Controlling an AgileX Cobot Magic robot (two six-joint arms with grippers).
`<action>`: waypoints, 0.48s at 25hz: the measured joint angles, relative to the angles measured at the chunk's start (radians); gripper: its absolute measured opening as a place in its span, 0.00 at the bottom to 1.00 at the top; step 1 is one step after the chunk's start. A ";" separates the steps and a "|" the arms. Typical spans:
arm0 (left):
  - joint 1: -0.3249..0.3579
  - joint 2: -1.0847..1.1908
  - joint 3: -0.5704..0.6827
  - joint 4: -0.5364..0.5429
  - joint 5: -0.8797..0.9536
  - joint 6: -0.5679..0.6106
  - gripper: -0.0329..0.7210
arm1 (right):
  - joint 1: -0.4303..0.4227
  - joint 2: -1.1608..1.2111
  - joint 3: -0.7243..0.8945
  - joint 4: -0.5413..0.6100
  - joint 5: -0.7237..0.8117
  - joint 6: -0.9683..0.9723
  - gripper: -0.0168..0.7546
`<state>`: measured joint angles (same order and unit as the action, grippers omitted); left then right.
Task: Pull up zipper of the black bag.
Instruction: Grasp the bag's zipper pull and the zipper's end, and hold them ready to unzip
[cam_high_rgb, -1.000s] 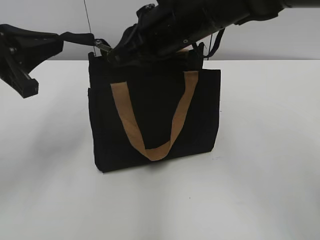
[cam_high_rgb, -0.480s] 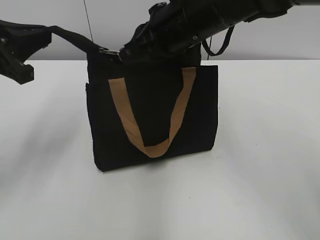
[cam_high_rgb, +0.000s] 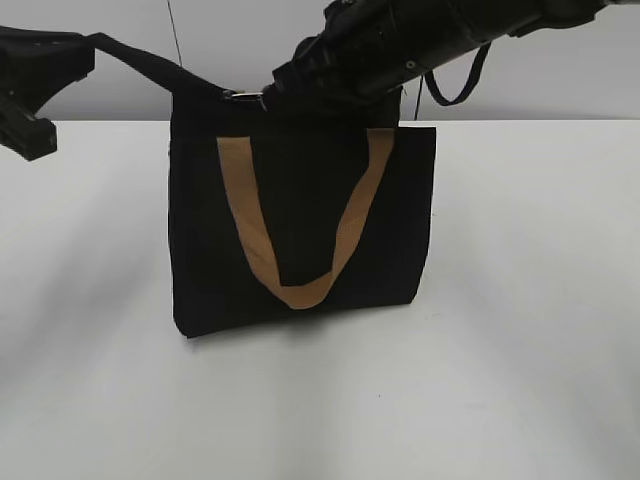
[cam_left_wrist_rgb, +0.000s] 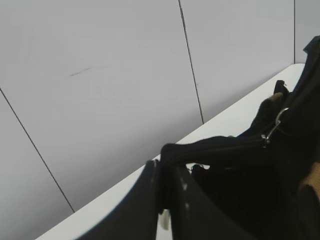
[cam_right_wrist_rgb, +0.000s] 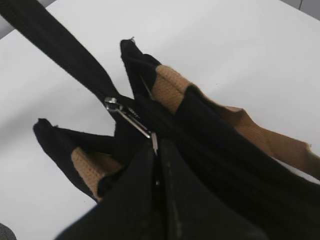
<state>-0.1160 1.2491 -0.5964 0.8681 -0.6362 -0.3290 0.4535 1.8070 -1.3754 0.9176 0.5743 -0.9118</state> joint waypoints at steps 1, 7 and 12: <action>0.000 0.000 0.001 -0.003 0.000 0.000 0.08 | -0.007 -0.001 0.000 -0.004 0.006 0.007 0.02; 0.000 0.000 0.007 -0.007 0.003 0.000 0.07 | -0.050 -0.002 0.000 -0.013 0.040 0.035 0.02; 0.004 -0.012 0.007 -0.046 0.052 0.000 0.07 | -0.102 -0.005 0.000 -0.060 0.036 0.047 0.02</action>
<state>-0.1118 1.2370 -0.5894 0.8217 -0.5846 -0.3290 0.3515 1.8019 -1.3754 0.8579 0.6107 -0.8649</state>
